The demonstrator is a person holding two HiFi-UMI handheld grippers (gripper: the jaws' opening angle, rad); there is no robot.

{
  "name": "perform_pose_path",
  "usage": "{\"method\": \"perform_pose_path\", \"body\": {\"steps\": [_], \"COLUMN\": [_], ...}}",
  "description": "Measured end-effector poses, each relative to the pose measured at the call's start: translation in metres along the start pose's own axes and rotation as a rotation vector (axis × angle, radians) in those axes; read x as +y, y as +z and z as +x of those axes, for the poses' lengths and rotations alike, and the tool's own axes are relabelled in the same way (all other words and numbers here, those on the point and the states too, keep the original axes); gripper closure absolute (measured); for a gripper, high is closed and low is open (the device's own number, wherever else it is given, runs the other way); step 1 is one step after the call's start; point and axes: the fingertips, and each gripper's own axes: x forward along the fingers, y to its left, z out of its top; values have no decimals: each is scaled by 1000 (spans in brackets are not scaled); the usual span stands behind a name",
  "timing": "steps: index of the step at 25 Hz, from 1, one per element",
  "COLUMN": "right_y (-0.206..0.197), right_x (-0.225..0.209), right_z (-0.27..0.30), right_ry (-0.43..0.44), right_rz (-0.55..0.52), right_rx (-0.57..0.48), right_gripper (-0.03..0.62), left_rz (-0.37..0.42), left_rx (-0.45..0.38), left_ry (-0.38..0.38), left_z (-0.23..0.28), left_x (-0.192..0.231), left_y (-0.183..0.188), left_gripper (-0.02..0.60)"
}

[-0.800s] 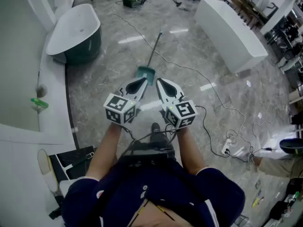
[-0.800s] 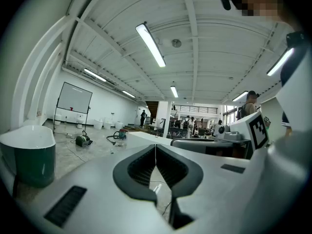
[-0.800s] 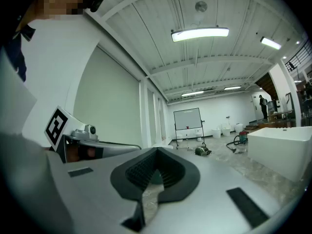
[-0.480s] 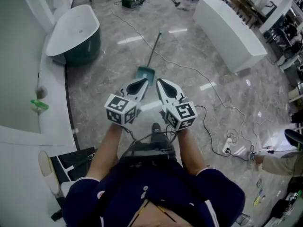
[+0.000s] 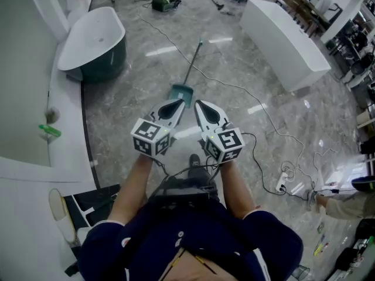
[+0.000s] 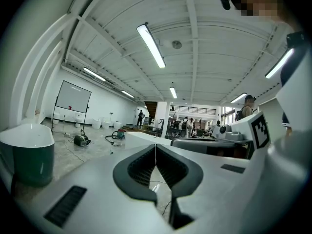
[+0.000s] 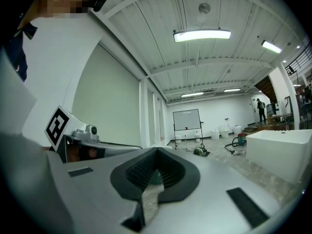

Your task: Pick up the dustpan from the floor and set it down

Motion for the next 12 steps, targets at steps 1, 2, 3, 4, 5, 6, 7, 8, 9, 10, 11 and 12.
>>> {"method": "perform_pose_path", "body": {"steps": [1,2,3,4,5,6,7,8,9,10,11,12], "right_y": [-1,-2,-4,-5,-7,-9,-11,-13,-15,-18,-20,-22], "right_x": [1,2,3,4,5,6,6,5,4,1,-2,-6], "right_z": [1,3,4,6,7,9,10,11,13,15,18,21], "right_ry": [-1,-2,-3,-4,-5,-5,-6,-8,-12,-16,-21,-27], "right_rz": [-1,-2,-2,-2,-2,-1,-1,-3,-5,-6,-5,-4], "right_rx": [2,4,7,11,17,25,33,40,47,54,60,64], "right_gripper": [588,588,588,588,588,588,588,588,588,588,588,588], "left_rz": [-1,-3,-4,-6,-8,-12,-17,-23,-29,-34,-37,-40], "left_rx": [-2,-4,-5,-6,-7,-8,-8,-9,-9,-7,-5,-2], "left_ry": [-1,-2,-3,-4,-5,-5,-6,-7,-10,-14,-18,-22], "left_z": [-1,-2,-3,-4,-4,-4,-4,-2,0,3,6,10], "left_x": [2,3,5,7,9,11,13,15,18,20,22,25], "left_y": [0,0,-1,-2,-2,-3,-5,-6,-7,-9,-11,-12], "left_gripper": [568,568,568,568,568,568,568,568,568,568,568,568]}}
